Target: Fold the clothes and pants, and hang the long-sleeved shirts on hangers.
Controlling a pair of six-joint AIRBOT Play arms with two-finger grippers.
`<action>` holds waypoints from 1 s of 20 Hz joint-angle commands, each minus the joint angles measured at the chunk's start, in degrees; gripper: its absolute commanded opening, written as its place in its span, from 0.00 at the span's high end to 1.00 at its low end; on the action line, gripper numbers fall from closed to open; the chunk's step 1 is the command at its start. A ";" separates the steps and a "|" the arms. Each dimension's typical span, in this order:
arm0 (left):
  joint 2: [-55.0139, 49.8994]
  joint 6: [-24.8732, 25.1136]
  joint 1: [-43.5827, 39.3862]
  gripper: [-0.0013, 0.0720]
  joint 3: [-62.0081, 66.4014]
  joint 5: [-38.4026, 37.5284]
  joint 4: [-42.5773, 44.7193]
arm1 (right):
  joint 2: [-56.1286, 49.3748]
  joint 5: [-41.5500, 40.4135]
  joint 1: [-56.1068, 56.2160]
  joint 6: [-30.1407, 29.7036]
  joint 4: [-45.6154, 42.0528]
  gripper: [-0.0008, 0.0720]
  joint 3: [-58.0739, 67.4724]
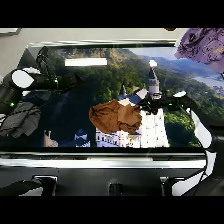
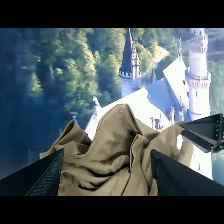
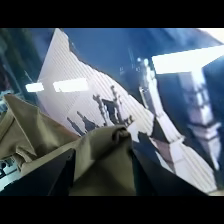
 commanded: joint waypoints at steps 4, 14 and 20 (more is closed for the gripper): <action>-0.15 -1.73 0.28 0.15 -0.13 -3.06 0.02 | -1.38 -3.54 1.57 -0.28 -0.22 0.62 0.04; 1.66 5.62 7.13 0.15 -22.80 -1.14 -5.14 | 1.62 -3.06 1.46 0.17 -3.50 0.95 0.11; -0.68 17.18 7.06 0.15 -33.07 9.18 -19.08 | 4.76 -0.74 1.46 3.87 -6.88 0.95 0.11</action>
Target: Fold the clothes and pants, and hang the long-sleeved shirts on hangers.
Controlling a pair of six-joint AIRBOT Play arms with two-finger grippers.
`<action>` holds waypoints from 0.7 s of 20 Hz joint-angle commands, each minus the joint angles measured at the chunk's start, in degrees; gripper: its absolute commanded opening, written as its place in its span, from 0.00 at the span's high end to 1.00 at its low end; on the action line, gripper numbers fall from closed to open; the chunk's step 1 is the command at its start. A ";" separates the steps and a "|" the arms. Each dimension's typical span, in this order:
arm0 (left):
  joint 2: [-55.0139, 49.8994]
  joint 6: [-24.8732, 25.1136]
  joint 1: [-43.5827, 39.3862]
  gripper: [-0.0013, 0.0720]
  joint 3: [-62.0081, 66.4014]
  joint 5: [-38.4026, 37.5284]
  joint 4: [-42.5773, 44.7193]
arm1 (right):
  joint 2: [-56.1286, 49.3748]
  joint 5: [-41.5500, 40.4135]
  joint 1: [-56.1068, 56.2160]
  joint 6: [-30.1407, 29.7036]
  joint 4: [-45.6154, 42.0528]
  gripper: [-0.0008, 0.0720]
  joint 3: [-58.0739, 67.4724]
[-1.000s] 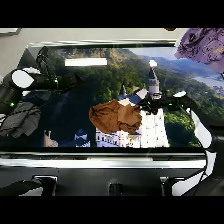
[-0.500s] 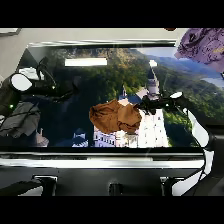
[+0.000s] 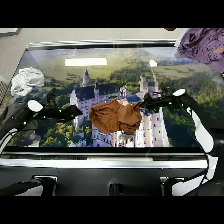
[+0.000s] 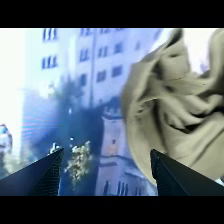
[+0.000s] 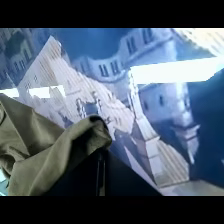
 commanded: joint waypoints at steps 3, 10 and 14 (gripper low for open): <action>-4.26 13.62 0.13 0.15 -4.28 5.25 -13.92 | 2.01 2.71 0.04 2.29 -1.20 0.95 0.07; -9.18 22.10 -2.40 0.15 -4.24 5.44 -25.20 | 4.37 2.97 0.04 3.80 -1.49 0.95 0.07; -10.40 22.08 -4.44 0.20 -4.24 6.93 -26.71 | 5.35 3.58 0.04 4.17 -1.86 0.95 0.07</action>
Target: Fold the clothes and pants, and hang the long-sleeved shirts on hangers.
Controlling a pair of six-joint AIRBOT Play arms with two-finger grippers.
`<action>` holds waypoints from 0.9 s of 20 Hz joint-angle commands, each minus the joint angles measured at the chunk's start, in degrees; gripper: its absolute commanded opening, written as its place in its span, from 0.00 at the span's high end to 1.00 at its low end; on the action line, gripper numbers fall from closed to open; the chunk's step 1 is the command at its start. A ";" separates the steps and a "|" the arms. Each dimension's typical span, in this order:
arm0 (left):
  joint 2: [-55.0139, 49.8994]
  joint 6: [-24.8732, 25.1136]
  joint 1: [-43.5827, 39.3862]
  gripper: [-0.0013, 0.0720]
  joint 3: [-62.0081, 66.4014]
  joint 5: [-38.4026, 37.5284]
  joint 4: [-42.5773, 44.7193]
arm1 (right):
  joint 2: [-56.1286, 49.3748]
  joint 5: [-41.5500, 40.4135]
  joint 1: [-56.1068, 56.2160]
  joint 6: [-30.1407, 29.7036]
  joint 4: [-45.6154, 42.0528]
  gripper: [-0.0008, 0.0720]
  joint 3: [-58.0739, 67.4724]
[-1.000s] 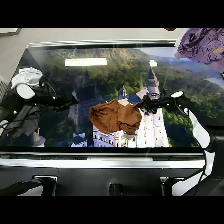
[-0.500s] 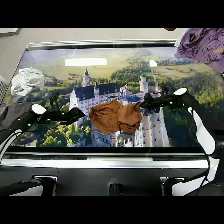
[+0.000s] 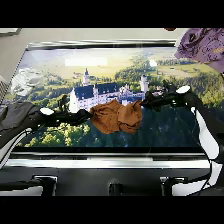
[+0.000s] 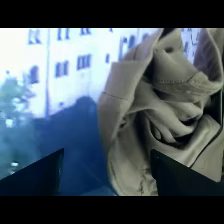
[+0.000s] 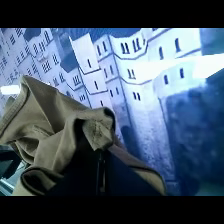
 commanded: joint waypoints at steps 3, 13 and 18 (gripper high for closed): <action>-1.07 0.96 -3.37 0.53 0.55 4.90 -3.21 | 1.95 0.26 0.04 0.63 -0.61 0.95 0.07; -1.53 1.03 -5.86 0.96 3.56 6.19 -3.10 | 7.48 -0.04 0.02 0.50 -0.66 0.95 0.26; 12.02 -4.50 2.78 0.96 19.45 -2.93 13.75 | 15.82 -3.30 0.04 -3.85 -9.27 0.95 13.73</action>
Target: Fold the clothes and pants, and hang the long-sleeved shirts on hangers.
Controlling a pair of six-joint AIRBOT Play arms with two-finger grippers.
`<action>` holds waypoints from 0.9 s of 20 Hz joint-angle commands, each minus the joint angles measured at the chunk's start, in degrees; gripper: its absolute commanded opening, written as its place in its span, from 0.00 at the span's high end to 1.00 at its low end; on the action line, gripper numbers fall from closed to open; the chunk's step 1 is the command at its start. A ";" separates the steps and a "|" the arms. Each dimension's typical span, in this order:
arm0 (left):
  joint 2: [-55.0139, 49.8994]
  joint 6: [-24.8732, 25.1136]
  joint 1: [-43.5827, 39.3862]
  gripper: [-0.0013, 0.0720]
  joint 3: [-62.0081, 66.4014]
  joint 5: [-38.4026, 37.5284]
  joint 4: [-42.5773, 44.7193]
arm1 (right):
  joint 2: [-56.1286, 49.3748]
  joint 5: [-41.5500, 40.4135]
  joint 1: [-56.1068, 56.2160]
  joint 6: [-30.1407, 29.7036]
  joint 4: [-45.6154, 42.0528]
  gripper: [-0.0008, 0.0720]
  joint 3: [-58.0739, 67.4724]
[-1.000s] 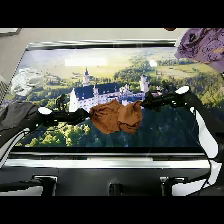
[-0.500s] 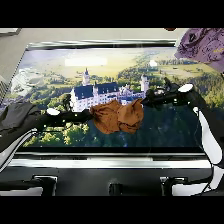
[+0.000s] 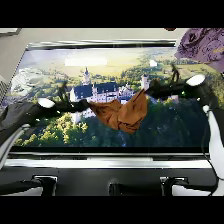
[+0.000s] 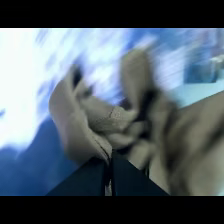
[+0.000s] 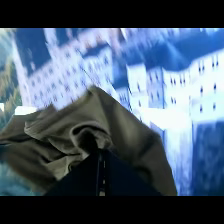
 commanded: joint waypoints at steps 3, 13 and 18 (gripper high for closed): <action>16.33 -9.84 10.51 0.96 19.71 -5.57 17.90 | 11.13 -4.24 0.02 2.43 -17.53 0.95 18.95; 41.31 -30.21 17.75 0.96 32.81 -8.98 41.83 | 36.89 -4.85 0.02 6.93 -43.56 0.95 29.90; 42.64 -31.01 17.75 0.96 31.87 -11.26 42.62 | 37.44 -4.63 0.02 11.54 -43.50 0.95 29.88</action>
